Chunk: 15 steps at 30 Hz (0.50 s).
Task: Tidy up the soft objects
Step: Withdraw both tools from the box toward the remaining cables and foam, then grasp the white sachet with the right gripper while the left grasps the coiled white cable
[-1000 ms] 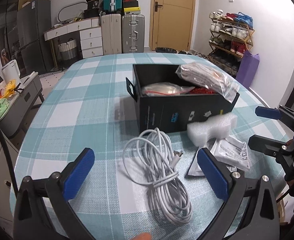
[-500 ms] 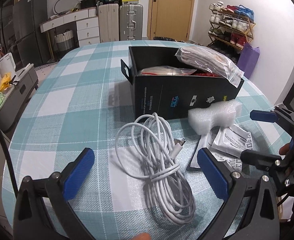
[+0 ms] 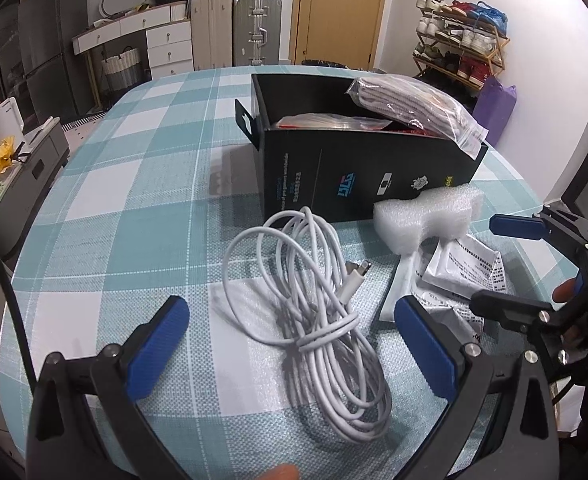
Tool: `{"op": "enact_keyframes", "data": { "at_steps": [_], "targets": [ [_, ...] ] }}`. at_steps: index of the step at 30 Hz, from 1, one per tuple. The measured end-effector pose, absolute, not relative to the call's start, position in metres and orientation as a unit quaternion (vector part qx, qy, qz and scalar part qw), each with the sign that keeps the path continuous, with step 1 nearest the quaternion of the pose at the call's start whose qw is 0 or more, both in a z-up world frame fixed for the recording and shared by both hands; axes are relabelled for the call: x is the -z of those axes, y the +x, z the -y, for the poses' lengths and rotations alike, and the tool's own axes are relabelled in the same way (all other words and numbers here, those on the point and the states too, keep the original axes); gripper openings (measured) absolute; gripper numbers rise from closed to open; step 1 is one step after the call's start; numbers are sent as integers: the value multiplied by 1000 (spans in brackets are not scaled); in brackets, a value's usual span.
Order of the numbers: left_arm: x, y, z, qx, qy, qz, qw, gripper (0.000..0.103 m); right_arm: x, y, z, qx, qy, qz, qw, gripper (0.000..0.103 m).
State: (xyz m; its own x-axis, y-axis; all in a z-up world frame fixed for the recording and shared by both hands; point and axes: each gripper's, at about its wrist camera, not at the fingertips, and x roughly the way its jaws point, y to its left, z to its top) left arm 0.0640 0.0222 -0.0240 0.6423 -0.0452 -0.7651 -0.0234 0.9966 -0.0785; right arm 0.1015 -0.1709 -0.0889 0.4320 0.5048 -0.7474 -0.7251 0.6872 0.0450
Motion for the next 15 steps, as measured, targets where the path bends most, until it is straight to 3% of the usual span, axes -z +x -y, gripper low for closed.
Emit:
{"op": "enact_keyframes", "data": {
  "at_steps": [7,15],
  "targets": [
    [27,66,-24,7,-42,-431,901,103,93,101,169,-375,-151,-390,827,79],
    [29,68,-24,9,-43,-438,898,103,94,98,168,-382,-152,-387,826,52]
  ]
}}
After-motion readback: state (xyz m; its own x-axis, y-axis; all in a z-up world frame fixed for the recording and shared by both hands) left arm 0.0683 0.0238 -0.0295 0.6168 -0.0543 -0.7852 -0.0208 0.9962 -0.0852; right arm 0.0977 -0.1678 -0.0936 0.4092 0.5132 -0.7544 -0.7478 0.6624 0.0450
